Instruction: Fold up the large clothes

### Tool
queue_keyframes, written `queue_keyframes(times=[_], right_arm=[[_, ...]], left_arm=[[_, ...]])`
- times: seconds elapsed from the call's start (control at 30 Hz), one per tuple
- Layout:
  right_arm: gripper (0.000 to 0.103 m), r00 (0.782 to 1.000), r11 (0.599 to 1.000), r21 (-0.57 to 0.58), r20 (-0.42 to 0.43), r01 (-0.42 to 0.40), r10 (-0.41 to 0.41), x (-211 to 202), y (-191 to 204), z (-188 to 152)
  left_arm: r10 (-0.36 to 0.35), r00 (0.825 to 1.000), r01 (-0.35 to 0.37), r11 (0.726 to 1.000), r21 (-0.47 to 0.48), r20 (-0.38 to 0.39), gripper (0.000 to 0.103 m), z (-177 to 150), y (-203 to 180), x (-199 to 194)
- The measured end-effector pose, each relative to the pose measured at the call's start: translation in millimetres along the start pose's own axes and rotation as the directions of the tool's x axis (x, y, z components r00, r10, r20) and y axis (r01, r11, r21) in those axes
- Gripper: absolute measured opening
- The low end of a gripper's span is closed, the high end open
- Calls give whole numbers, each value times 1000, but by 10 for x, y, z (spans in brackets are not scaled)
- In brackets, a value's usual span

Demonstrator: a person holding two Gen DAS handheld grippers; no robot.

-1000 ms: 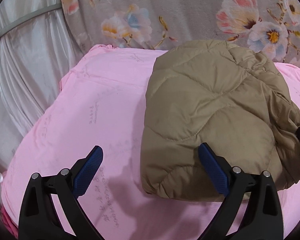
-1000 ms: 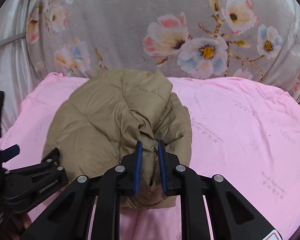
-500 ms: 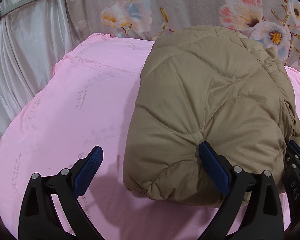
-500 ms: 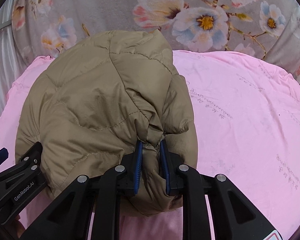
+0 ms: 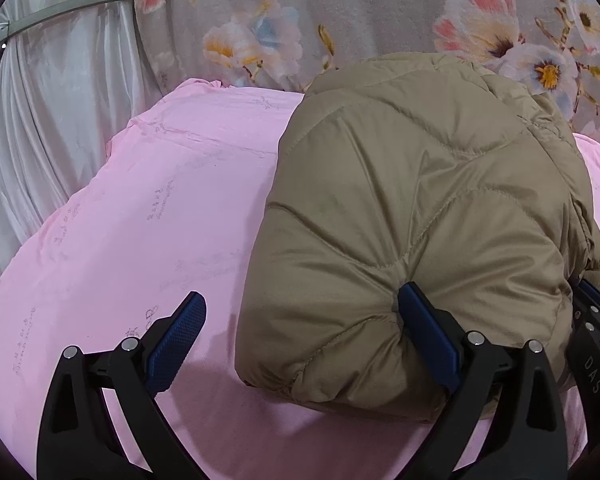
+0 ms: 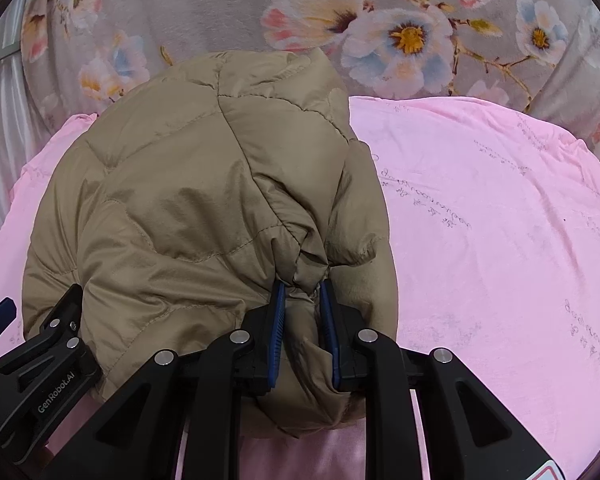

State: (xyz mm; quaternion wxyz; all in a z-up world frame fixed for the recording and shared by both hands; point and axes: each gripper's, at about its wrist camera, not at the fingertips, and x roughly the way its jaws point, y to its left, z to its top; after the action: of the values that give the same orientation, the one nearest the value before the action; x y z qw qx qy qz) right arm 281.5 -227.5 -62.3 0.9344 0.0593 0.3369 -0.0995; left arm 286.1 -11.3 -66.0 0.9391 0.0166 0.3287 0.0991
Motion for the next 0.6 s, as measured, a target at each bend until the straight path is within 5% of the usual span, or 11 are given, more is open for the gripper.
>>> queue_keyframes(times=[0.4, 0.6], right_arm=[[19, 1000, 999, 32, 11, -25, 25, -7, -55, -10], [32, 998, 998, 56, 63, -27, 23, -289, -147, -167]], left_arm=[[3, 1000, -2, 1000, -16, 13, 95, -24, -24, -24], [-26, 999, 27, 999, -44, 33, 95, -65, 58, -127]])
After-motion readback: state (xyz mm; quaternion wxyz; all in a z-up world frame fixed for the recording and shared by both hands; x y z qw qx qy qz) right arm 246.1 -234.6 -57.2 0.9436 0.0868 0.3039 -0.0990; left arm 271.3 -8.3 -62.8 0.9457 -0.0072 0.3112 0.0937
